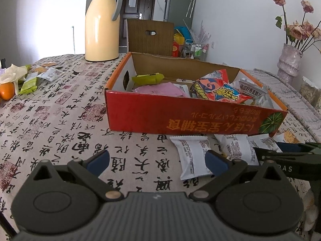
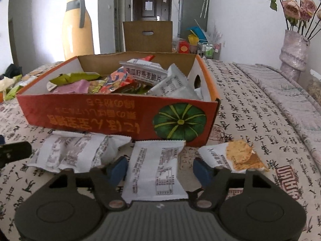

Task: Organize snacks
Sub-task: 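Grasp a white wrapped packet with the right tool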

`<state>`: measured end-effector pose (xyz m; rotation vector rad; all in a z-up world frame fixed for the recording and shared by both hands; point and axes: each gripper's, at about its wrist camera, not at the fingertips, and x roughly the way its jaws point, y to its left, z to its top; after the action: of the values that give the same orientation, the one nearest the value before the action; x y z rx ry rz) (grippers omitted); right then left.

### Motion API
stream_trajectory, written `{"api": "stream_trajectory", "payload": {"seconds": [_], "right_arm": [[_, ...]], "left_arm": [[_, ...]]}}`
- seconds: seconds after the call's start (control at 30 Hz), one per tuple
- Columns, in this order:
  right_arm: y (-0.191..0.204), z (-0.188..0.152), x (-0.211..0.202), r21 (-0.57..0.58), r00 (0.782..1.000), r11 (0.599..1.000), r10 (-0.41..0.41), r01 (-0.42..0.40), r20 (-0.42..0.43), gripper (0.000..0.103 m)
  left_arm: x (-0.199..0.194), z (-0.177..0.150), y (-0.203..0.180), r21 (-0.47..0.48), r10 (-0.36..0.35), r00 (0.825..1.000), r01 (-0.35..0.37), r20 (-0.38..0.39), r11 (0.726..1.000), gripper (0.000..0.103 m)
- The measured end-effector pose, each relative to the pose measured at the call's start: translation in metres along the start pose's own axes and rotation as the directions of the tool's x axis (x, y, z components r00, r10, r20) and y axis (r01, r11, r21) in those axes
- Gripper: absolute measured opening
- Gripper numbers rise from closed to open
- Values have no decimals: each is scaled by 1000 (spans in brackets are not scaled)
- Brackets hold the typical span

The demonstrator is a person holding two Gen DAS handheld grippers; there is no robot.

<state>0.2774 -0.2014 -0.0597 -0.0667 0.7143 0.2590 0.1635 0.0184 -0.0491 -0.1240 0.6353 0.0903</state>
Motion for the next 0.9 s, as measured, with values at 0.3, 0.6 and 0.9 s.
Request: {"api": "stream_trajectory", "payload": {"seconds": [0.3, 0.6, 0.9], "right_arm": [[5, -10, -8, -21, 998, 999, 36, -35, 46, 46], [4, -13, -26, -7, 989, 1000, 3, -2, 147, 44], [-3, -15, -38, 29, 974, 1000, -2, -5, 225, 44]], "left_arm": [[2, -1, 0, -2, 0, 1000, 0, -12, 1000, 103], [4, -1, 1, -4, 13, 1000, -13, -17, 1000, 103], [-2, 12, -9, 26, 26, 998, -24, -55, 999, 103]]}}
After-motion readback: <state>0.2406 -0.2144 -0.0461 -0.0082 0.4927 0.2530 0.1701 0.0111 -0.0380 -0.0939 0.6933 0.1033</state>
